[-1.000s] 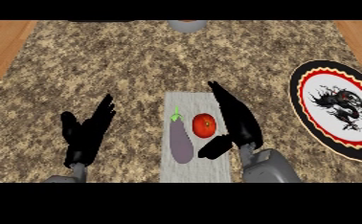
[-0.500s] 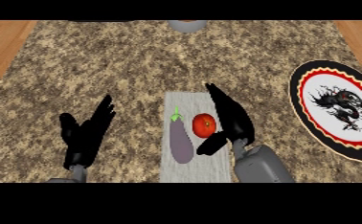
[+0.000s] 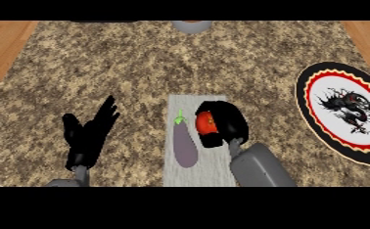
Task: Pick the tomato from the placemat and place it in the plate
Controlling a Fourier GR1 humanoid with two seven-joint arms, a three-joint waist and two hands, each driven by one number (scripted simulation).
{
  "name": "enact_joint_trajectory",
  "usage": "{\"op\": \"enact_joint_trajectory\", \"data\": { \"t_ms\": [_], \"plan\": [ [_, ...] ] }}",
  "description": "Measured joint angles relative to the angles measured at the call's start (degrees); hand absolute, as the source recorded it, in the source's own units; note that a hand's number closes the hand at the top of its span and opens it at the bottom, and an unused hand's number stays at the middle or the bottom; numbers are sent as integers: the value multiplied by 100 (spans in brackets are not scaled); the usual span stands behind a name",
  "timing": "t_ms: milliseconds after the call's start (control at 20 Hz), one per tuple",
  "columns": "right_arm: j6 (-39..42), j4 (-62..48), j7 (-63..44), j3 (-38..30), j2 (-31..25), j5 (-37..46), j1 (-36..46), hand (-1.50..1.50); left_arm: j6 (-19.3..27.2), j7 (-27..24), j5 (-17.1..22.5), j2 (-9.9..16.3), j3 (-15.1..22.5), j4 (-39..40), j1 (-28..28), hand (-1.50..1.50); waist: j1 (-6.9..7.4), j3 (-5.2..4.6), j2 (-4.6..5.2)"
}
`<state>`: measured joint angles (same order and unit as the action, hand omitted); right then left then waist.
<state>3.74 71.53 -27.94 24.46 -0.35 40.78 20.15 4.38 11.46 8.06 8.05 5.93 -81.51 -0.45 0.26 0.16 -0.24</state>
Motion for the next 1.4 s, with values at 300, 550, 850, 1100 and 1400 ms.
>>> {"op": "enact_joint_trajectory", "data": {
  "t_ms": [300,550,850,1100,1400],
  "plan": [
    [-174,10,334,27,-57,376,-152,150,-132,9,-9,-6,-118,-62,67,0,-10,-3,-12],
    [-242,1270,953,1033,-843,860,-1452,150,-106,13,36,9,-205,-92,237,0,-206,-11,-122],
    [-1084,3176,1871,1601,-2110,1213,-2985,150,-11,1,43,10,-280,-213,438,0,-424,-3,-140],
    [-2153,4739,2444,1338,-2893,1115,-4150,150,17,-36,31,-13,-291,-262,473,0,-452,4,-103],
    [-3204,5901,2914,660,-3389,98,-5488,150,-50,-41,24,-2,-278,-242,393,0,-353,10,-54]
  ]
}}
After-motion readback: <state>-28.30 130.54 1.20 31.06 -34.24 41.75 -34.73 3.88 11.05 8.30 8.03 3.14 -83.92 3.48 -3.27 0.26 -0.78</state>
